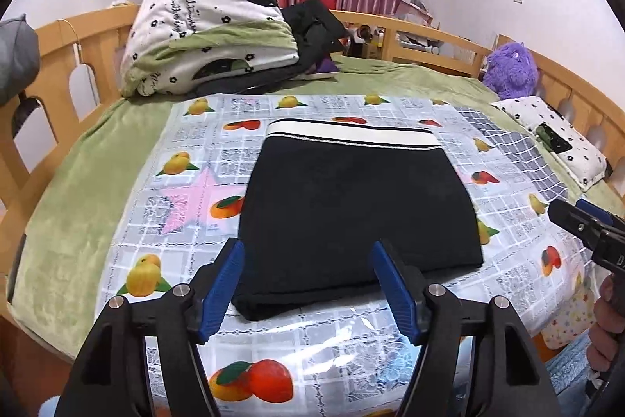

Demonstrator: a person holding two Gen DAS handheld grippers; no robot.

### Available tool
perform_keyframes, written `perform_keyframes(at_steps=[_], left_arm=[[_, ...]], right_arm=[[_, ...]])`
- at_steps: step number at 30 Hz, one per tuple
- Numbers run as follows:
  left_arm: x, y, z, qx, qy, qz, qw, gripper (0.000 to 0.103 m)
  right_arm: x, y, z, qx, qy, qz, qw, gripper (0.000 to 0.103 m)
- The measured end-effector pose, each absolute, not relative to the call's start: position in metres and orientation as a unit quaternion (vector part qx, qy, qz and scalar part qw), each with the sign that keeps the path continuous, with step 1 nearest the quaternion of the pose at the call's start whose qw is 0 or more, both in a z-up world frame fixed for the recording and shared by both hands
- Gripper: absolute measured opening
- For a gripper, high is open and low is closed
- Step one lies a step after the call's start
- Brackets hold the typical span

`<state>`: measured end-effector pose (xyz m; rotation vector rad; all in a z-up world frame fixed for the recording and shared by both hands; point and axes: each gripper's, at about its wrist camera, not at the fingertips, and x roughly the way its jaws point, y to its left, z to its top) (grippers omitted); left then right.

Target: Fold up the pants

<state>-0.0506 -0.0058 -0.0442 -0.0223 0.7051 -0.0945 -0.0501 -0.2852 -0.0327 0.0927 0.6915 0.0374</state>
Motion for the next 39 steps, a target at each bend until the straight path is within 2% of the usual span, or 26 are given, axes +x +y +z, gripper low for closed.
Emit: perform_keyframes(at_steps=[39], left_arm=[[-0.049, -0.002, -0.052, -0.01, 0.347, -0.031, 0.937, 0.068]], right_arm=[[-0.049, -0.258, -0.045, 0.01, 0.351, 0.022, 0.936, 0.098]])
